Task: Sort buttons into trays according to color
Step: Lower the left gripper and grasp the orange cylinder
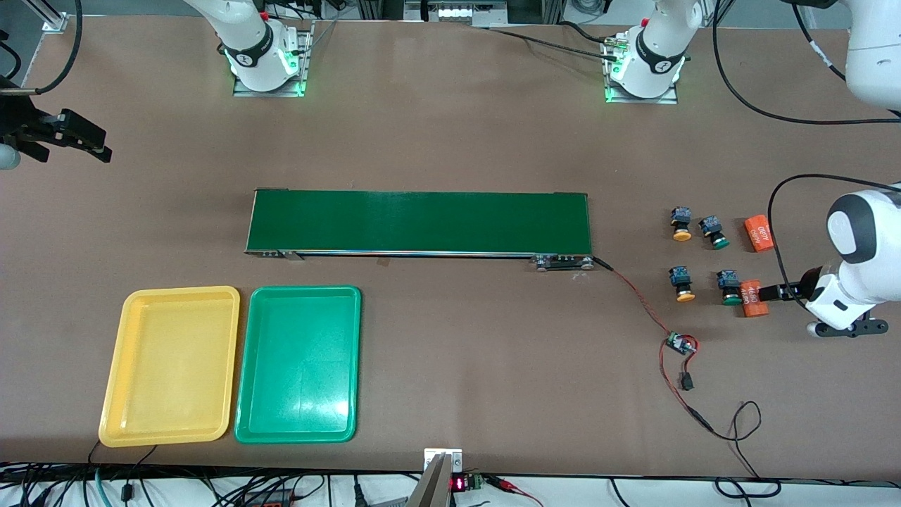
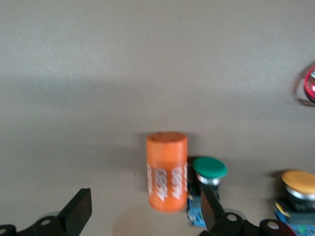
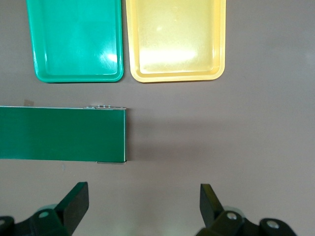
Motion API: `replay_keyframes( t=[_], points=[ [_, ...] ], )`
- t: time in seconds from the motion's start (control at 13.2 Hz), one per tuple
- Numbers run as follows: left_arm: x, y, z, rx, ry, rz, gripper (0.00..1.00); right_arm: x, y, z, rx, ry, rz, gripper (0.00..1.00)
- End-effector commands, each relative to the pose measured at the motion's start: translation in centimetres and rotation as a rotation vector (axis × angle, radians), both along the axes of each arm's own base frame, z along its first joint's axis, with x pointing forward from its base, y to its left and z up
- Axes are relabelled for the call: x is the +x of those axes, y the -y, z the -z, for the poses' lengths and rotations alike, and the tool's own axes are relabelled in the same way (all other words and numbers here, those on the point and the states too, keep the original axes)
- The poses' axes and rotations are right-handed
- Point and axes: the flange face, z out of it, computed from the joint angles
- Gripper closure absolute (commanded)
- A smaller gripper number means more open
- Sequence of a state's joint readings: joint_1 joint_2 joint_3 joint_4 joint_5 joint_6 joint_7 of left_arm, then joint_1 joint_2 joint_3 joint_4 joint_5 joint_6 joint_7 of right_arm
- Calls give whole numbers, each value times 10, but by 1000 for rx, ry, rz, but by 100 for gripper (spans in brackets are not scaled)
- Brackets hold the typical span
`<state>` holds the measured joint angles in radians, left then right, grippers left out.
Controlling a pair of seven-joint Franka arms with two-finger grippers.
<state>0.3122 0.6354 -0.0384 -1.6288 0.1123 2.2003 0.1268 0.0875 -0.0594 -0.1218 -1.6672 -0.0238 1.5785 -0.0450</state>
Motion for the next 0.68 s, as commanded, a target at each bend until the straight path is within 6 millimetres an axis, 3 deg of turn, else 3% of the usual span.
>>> replay_keyframes(
  t=[0.0,0.61],
  points=[
    [1,-5,10,-27,22,30,3,-5,0,-5,13,10,3,0],
    [-10,-2,40,-45,-1,28,8,-5,0,-4,13,7,5,0]
  ],
)
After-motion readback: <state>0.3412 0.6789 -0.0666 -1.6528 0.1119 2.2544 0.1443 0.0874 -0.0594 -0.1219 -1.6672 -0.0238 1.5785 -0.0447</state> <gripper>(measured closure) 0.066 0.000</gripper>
